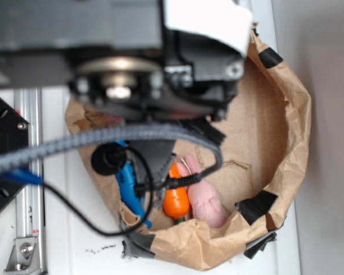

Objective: Grab the wood chip.

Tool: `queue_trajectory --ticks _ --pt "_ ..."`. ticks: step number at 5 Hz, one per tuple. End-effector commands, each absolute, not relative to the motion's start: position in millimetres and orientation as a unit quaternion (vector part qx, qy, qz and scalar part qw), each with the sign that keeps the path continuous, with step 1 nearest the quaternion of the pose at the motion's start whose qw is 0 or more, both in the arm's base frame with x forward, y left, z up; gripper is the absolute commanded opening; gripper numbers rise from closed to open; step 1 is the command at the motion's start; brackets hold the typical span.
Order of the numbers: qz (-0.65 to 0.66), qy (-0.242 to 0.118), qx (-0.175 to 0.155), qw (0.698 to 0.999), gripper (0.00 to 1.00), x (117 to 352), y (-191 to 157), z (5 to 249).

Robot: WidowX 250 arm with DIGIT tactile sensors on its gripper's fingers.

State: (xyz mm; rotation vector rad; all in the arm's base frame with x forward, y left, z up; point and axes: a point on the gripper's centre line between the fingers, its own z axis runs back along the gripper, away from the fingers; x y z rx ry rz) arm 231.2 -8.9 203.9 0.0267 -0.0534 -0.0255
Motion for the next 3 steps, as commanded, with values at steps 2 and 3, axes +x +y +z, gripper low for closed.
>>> queue_trajectory --ticks 2,3 --pt "0.003 -0.007 0.061 0.998 0.00 249.3 -19.5 163.4" --pt "0.004 -0.008 0.058 0.998 0.00 248.4 -25.5 155.8"
